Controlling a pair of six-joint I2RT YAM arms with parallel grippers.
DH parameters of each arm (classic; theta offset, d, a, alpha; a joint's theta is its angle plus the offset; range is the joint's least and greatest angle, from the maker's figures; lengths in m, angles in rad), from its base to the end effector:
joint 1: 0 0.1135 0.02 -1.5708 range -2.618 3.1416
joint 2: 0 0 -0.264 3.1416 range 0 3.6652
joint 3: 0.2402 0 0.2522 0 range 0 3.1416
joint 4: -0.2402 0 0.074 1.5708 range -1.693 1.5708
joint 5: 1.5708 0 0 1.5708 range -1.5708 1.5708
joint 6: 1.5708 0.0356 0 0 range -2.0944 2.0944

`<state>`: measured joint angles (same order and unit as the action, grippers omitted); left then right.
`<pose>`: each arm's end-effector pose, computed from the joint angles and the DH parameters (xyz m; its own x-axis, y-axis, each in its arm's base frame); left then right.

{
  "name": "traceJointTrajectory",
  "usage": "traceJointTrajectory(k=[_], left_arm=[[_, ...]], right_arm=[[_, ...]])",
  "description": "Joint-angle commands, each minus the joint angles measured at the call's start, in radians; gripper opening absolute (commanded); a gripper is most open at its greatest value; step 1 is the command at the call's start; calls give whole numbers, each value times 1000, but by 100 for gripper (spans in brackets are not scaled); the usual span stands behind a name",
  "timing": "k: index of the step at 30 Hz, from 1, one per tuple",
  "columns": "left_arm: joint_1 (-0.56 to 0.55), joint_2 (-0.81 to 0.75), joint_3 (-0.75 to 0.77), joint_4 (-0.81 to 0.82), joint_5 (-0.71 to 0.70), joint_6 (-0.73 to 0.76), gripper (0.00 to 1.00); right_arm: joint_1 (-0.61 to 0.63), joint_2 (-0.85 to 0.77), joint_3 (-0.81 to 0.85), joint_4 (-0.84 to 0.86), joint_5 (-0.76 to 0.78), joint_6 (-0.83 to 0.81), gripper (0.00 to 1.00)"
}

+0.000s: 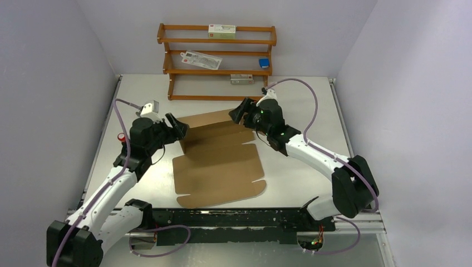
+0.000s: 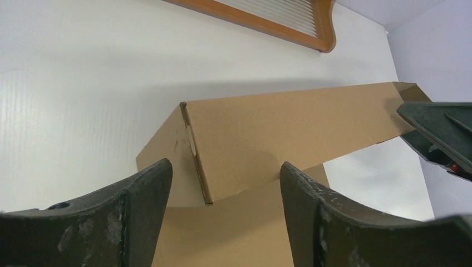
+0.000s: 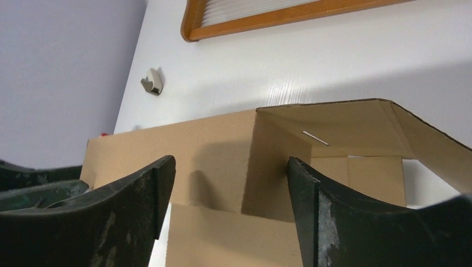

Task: Fold the paper box

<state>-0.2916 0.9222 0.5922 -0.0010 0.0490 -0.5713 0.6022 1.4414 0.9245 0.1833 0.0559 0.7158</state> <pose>0.2057 -0.0636 0.2657 -0.4411 -0.4315 -0.7869 0.1106 0.8440 -0.5248 0.2748 0.1864 0.2705 -0.5462 0.4196 -0.7250 -0.2168 0.7651 0.6062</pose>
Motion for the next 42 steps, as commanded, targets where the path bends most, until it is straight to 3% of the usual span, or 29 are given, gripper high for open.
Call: traceJointTrajectory(k=[1,4,10,16,19,31,42], left_arm=[[-1,-55,17,-99,-90,5,78],[-1,-57,75,-158,-114,29,82],[-1,-24,183,-233,-109,96,86],[-3,153,408,-383,45,243,85],[-19,263,549,-471,112,306,85],[-276,586,895,-597,-30,470,86],[-327,709,903,-534,-43,530,83]], right_arm=[[-22,-90,-29,38,-77,-104,81],[-40,-166,-88,41,-60,-153,89],[-68,-263,-207,24,37,-210,93],[-69,-310,-421,249,33,-215,93],[-68,-263,-479,348,32,-192,91],[-68,49,-561,749,85,-120,80],[-61,230,-549,886,86,-100,74]])
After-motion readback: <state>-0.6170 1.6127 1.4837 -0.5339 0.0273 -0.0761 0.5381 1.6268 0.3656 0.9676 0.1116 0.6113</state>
